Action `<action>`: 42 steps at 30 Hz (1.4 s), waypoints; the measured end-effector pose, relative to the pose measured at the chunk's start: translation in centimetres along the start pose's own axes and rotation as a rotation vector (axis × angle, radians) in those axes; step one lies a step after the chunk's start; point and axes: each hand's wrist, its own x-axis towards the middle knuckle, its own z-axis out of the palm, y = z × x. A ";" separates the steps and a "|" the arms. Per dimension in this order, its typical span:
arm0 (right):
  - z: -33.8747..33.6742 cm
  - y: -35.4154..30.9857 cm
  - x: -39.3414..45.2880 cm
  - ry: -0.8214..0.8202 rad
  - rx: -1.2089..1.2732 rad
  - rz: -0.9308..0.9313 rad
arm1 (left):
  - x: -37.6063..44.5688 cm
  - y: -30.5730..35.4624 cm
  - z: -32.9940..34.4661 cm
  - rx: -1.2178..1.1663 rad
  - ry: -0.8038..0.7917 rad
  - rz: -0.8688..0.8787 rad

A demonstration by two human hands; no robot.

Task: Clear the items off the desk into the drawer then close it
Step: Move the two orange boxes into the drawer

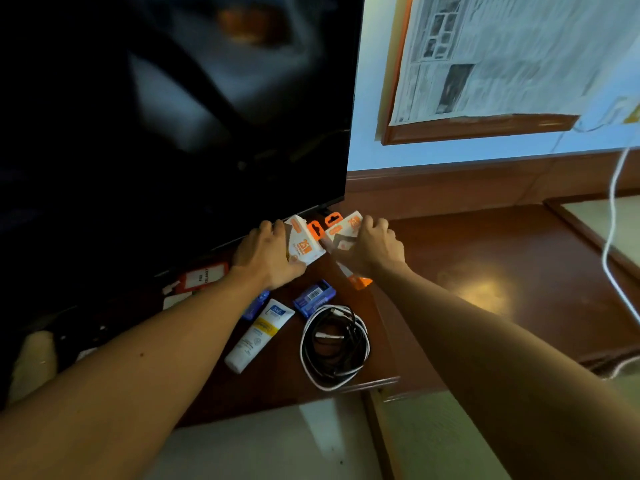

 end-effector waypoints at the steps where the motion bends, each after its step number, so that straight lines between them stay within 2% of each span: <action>1: -0.4 -0.4 -1.3 0.012 0.014 0.035 | -0.9 0.0 -0.3 -0.038 0.015 -0.026; 6: -1.5 -2.9 -8.2 0.010 0.138 0.195 | -6.4 -0.1 -1.9 -0.197 0.098 -0.110; 11: -1.6 -4.9 -15.4 0.001 0.171 0.311 | -13.1 0.3 -2.4 -0.349 0.056 -0.245; 19: 0.8 -6.0 -26.3 -0.066 0.234 0.428 | -24.8 -0.9 -0.3 -0.396 -0.150 -0.363; 26: 6.5 -3.1 -35.3 -0.229 0.161 0.502 | -33.1 -2.3 3.8 -0.331 -0.392 -0.337; 31: 9.6 -2.3 -37.0 -0.294 0.060 0.545 | -35.3 -1.1 7.4 -0.283 -0.510 -0.308; 42: 14.3 0.3 -37.8 -0.414 -0.133 0.491 | -35.1 -0.3 12.0 -0.246 -0.655 -0.335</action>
